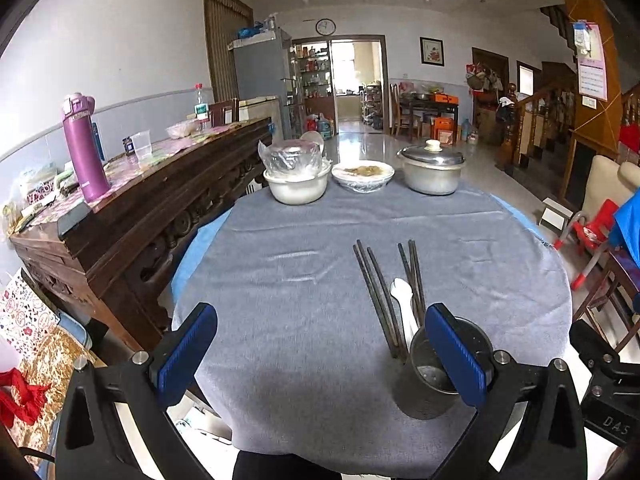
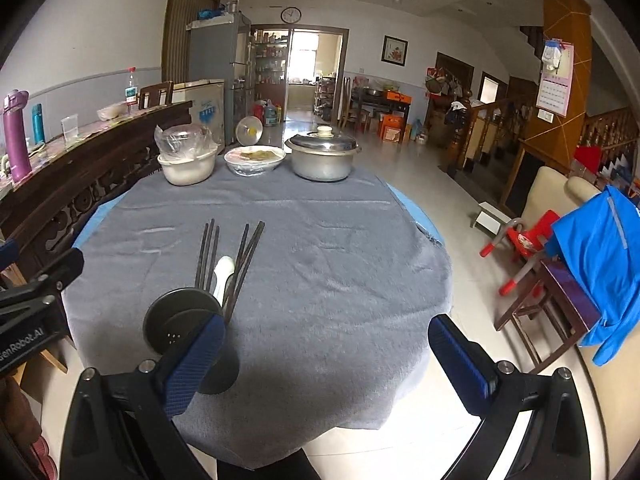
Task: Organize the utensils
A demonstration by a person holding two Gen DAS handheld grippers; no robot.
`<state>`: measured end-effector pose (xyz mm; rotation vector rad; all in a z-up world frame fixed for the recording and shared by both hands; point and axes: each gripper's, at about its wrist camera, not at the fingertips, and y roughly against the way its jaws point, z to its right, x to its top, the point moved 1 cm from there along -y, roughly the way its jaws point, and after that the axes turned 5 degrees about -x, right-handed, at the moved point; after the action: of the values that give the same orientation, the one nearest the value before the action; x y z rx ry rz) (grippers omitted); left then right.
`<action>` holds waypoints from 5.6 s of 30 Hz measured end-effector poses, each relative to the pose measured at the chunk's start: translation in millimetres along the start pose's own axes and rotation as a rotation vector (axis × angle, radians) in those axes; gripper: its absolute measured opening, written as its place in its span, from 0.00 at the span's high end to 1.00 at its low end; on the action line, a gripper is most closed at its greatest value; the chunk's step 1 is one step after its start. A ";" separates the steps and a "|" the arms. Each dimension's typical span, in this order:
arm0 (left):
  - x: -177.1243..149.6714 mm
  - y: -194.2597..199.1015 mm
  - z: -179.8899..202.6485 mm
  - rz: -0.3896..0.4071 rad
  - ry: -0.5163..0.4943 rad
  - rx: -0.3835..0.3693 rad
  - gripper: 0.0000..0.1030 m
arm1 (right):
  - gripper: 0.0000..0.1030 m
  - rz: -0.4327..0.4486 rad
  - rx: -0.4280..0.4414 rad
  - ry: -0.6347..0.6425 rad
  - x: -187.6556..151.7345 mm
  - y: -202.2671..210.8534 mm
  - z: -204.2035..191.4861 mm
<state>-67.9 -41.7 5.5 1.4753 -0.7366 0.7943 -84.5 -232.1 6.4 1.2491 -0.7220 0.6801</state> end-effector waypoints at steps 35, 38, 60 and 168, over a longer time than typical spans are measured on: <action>-4.3 -11.2 -4.3 -0.034 0.010 0.015 0.00 | 0.00 -0.007 -0.004 0.029 -2.6 -8.2 -12.2; -3.1 -13.4 -3.7 -0.037 0.004 0.019 0.00 | 0.00 -0.012 -0.004 0.031 -0.5 -10.0 -14.1; 67.2 -193.3 -53.7 -0.335 0.104 -0.064 0.00 | 0.03 -0.301 0.337 -0.061 100.3 -191.2 -18.9; 149.0 51.4 -2.5 0.226 0.127 -0.440 0.95 | 0.93 0.432 0.520 -0.269 119.8 15.1 25.7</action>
<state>-27.2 -40.2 157.8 0.9507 -0.9242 0.8241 -27.0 -247.0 114.5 1.6996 -1.1002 1.1152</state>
